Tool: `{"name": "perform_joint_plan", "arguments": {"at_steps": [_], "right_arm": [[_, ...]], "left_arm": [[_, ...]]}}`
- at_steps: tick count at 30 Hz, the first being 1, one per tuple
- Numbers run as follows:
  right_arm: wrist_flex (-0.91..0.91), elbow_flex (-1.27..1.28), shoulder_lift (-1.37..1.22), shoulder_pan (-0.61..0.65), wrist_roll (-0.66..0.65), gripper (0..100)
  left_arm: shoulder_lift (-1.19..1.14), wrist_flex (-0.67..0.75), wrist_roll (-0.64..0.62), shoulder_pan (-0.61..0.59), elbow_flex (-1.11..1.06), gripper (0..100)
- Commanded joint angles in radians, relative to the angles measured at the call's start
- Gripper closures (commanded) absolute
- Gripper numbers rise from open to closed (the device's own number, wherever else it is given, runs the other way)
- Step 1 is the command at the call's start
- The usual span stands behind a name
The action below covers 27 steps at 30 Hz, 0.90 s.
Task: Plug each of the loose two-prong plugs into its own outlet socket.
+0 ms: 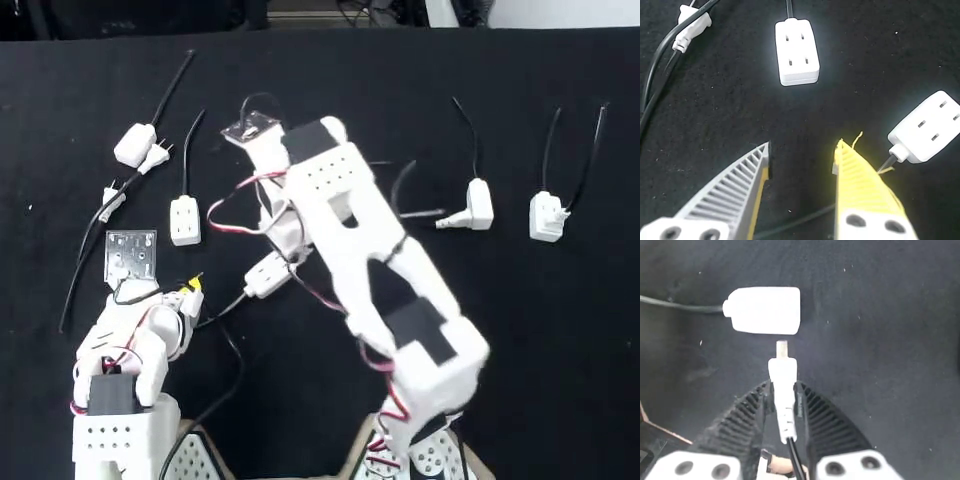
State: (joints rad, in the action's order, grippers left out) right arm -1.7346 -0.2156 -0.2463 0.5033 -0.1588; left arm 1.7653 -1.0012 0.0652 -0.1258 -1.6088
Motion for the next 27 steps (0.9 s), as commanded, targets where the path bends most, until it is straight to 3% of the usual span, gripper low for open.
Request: {"name": "perform_joint_plan", "arguments": {"at_steps": [1, 19, 27], "right_arm": [[0.011, 0.096, 0.180, -0.005, 0.005, 98.8], [0.006, 0.137, 0.206, -0.011, 0.005, 98.8], [0.078, 0.341, 0.450, -0.048, 0.005, 98.8]], "left_arm": [[0.006, -0.005, 0.000, -0.001, 0.054, 79], [-0.002, -0.011, -0.002, -0.001, 0.084, 79], [-0.006, -0.028, 0.003, 0.001, 0.108, 79]]}}
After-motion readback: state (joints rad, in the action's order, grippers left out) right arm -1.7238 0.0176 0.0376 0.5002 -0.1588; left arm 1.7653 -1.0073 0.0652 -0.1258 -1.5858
